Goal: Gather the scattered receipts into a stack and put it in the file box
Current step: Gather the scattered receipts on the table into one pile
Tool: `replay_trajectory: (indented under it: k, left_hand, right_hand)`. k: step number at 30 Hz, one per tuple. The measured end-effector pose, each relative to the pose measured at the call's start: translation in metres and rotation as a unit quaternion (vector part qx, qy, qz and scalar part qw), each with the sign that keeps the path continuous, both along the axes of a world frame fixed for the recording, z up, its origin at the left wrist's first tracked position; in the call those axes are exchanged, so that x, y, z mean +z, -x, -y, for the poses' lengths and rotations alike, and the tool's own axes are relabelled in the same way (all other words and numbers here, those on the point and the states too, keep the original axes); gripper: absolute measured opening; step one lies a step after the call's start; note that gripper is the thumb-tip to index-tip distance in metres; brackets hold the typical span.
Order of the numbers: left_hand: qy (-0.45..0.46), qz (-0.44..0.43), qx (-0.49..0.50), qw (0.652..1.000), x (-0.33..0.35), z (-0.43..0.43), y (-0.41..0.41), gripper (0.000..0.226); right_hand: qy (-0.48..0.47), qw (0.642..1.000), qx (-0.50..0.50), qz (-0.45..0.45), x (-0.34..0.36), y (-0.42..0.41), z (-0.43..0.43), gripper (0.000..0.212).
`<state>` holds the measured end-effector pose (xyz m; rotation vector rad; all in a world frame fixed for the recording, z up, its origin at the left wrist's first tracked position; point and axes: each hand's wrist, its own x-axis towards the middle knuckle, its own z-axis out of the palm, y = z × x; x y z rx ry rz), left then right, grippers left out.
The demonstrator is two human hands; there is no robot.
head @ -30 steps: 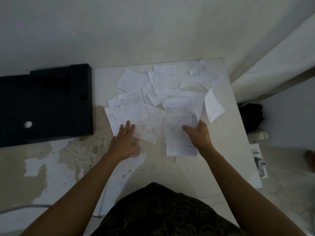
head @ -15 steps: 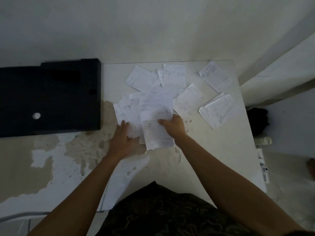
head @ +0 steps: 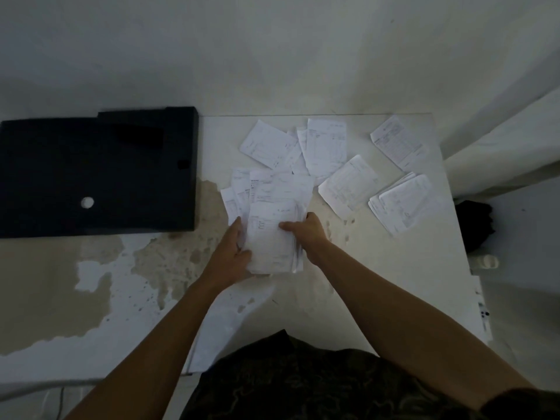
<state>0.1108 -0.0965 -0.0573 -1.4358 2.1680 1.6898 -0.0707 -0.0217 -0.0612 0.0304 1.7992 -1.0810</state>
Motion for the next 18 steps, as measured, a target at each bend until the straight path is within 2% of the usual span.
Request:
replay_trajectory:
  k: [2, 4, 7, 9, 11, 13, 15, 18]
  left_hand:
    - [0.022, -0.052, 0.085, 0.995, 0.006, -0.003, 0.002, 0.057]
    - [0.020, -0.082, 0.186, 0.979, 0.011, -0.007, 0.004, 0.033]
    - [-0.074, -0.073, 0.281, 0.954, 0.015, -0.018, 0.006, 0.053]
    - [-0.156, -0.083, 0.290, 0.940, 0.021, -0.026, 0.010, 0.060]
    - [-0.241, -0.146, 0.284, 0.916, 0.029, -0.032, 0.016, 0.044]
    - [-0.269, -0.208, 0.255, 0.905, 0.032, -0.035, 0.018, 0.039]
    - [-0.241, -0.226, 0.196, 0.923, 0.038, -0.039, 0.018, 0.041]
    - [-0.126, -0.192, 0.174, 0.958, 0.047, -0.044, 0.020, 0.038]
  right_hand:
    - [0.015, 0.999, -0.003, 0.041, 0.002, 0.005, -0.011, 0.054]
    - [0.036, 0.997, 0.037, 0.064, 0.007, 0.009, -0.023, 0.049]
    - [0.086, 0.989, 0.080, 0.093, 0.014, 0.012, -0.043, 0.042]
    - [0.105, 0.986, 0.084, 0.099, 0.017, 0.011, -0.051, 0.039]
    - [0.102, 0.987, 0.089, 0.086, 0.018, 0.007, -0.056, 0.039]
    - [0.091, 0.988, 0.107, 0.057, 0.021, 0.002, -0.059, 0.037]
    - [0.093, 0.988, 0.122, 0.030, 0.024, -0.002, -0.061, 0.039]
    - [0.113, 0.988, 0.102, 0.011, 0.033, -0.007, -0.064, 0.044]
